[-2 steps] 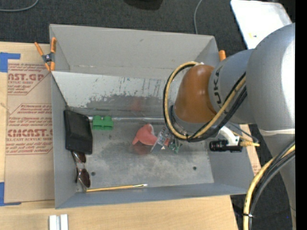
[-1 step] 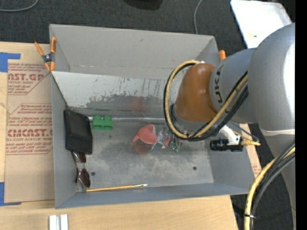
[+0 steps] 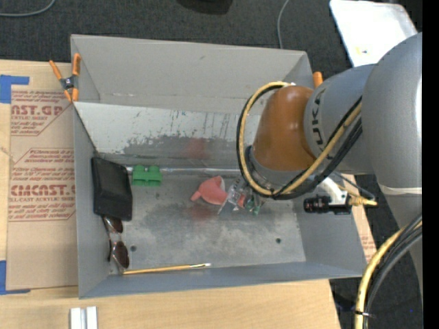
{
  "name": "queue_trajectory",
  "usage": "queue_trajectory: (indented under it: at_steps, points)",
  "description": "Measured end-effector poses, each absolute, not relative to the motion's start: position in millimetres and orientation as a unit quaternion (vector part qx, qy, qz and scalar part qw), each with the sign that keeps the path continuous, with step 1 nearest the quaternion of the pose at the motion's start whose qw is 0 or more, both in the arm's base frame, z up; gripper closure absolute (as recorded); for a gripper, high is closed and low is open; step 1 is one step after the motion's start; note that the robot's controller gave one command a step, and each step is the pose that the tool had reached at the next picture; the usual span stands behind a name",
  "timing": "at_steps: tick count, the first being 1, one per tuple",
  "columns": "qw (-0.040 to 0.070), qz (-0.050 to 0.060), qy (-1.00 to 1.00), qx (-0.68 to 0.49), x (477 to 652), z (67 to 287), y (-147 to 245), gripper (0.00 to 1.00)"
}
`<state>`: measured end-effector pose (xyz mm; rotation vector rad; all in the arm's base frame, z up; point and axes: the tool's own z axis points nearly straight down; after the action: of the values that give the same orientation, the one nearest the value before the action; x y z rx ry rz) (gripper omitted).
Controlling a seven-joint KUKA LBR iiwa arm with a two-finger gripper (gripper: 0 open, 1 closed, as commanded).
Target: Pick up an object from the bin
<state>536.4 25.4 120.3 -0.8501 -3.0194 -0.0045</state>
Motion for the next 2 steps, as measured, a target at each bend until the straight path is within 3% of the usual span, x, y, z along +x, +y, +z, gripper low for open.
queue_trajectory:
  at_steps: [1, 2]
  points:
    - [0.0, -0.002, -0.963, -0.271, 537.5, 142, 25, 1.0]
    - [0.004, -0.001, -0.963, -0.271, 535.8, 185, 26, 1.0]
